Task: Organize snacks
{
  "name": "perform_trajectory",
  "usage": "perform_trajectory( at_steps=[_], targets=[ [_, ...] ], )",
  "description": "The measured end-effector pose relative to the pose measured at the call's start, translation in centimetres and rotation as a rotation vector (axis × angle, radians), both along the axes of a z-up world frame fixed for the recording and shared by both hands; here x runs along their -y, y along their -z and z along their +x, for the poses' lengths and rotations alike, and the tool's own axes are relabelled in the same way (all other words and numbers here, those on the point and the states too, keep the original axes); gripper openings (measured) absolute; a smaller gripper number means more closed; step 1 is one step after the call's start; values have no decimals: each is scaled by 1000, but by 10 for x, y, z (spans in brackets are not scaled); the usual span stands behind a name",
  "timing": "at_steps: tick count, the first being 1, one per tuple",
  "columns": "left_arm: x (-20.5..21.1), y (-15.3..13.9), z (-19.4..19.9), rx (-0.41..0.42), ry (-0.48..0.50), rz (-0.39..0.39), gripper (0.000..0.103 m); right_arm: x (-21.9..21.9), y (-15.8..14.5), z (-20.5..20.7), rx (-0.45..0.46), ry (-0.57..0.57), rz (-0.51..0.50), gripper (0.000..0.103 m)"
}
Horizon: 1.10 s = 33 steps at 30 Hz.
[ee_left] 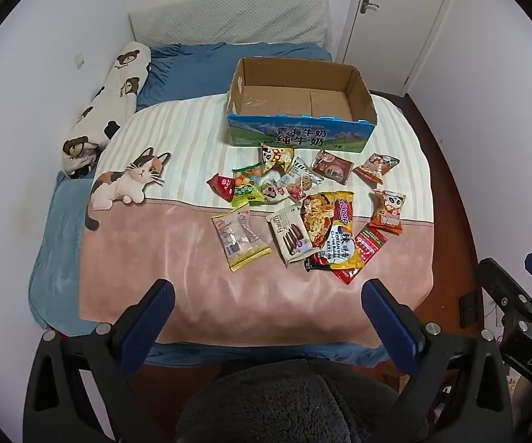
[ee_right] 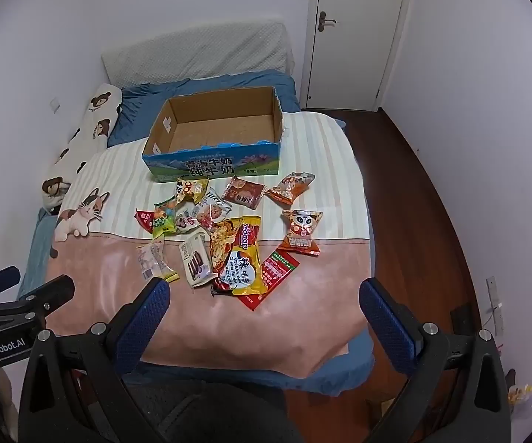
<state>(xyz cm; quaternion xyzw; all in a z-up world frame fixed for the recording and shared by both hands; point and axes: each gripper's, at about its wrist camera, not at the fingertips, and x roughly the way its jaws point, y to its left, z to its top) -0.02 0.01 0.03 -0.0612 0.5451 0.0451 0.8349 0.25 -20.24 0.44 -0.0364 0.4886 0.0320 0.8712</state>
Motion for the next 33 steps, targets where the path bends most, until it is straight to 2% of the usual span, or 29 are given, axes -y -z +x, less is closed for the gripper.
perform_trajectory(
  at_steps=[23, 33],
  targets=[
    [5, 1, 8, -14, 4, -2, 103, -4, 8, 12, -26, 3, 4, 103],
    [2, 15, 22, -14, 4, -14, 103, -8, 8, 20, -33, 13, 7, 103]
  ],
)
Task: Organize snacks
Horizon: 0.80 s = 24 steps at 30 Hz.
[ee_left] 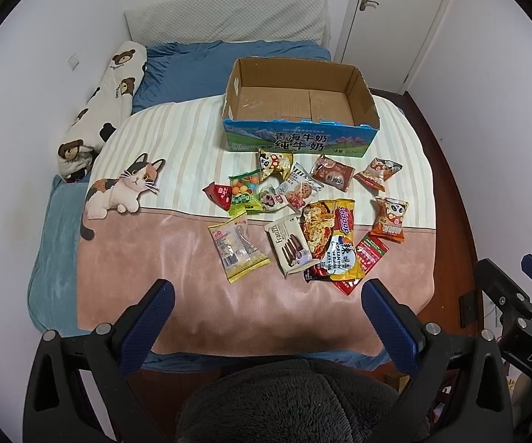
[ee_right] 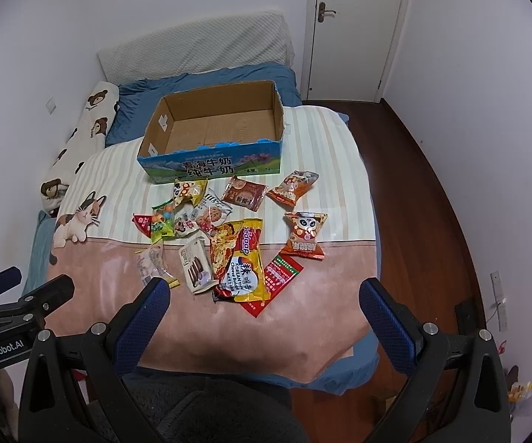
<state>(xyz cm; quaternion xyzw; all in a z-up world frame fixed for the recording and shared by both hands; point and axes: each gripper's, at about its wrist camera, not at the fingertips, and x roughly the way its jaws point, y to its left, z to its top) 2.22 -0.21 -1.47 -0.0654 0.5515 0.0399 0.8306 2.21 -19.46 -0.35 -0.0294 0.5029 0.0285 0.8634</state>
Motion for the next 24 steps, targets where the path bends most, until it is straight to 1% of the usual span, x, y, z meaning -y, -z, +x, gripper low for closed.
perform_trajectory(
  at_steps=[24],
  targets=[
    [-2, -5, 11, -9, 10, -9, 103, -3, -2, 7, -9, -4, 1, 103]
  ],
)
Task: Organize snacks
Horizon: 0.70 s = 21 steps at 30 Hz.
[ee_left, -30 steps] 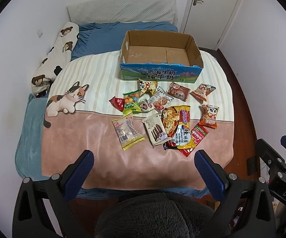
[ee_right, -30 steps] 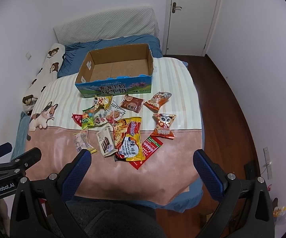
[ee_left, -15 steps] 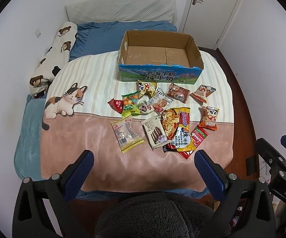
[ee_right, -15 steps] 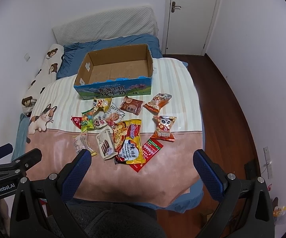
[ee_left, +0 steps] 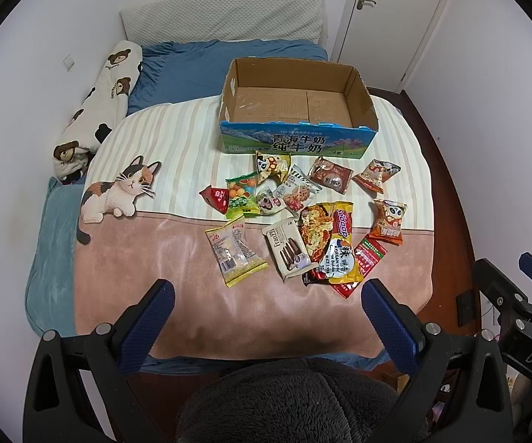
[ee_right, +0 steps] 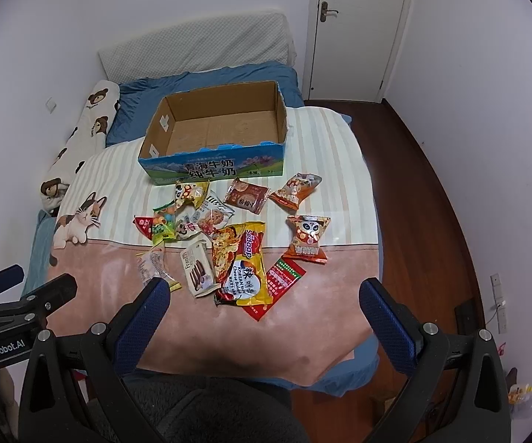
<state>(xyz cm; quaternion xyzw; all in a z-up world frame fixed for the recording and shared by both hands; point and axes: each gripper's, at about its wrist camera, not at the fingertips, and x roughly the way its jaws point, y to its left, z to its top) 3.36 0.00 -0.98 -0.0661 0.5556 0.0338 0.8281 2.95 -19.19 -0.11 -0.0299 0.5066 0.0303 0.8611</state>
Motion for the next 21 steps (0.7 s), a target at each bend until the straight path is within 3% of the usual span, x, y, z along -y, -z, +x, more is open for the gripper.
perform_trajectory(
  at_steps=[21],
  targets=[
    [-1, -4, -1, 4, 4, -8, 103, -3, -2, -8, -1, -17, 6, 103]
  ],
)
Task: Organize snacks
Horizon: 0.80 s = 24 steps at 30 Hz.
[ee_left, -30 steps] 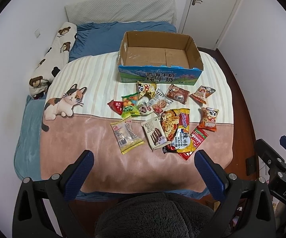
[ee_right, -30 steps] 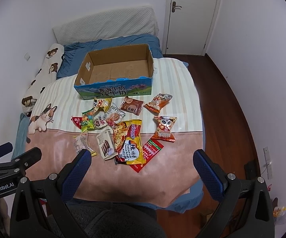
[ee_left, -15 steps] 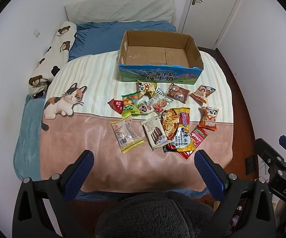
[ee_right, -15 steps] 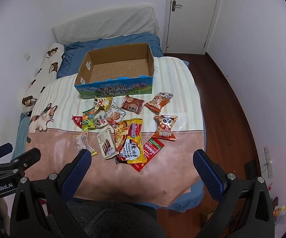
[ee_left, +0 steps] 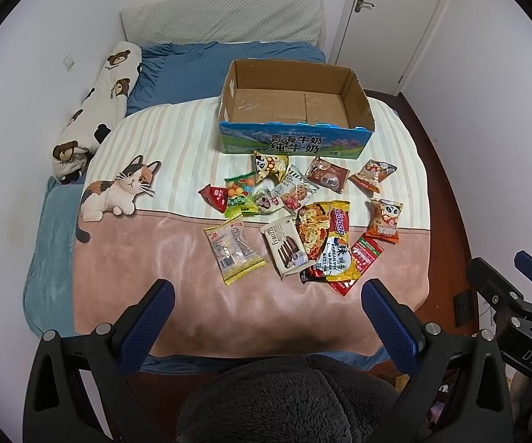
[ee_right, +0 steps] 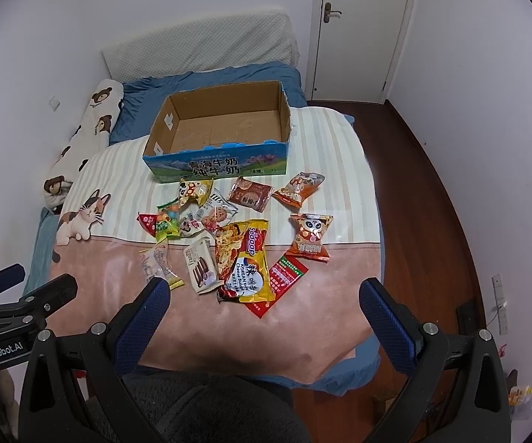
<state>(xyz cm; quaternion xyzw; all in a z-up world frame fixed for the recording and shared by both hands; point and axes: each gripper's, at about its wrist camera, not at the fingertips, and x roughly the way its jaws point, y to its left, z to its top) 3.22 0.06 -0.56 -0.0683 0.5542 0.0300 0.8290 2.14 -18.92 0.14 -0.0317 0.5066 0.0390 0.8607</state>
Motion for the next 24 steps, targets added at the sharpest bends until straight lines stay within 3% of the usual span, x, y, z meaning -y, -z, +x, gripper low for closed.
perform_trajectory(
  at_steps=[18, 24],
  targets=[
    [0, -1, -1, -2, -4, -7, 103, -5, 0, 1, -13, -16, 2, 103],
    [-17, 10, 12, 18, -59, -5, 103, -9, 13, 10, -31, -17, 15, 103]
  ],
)
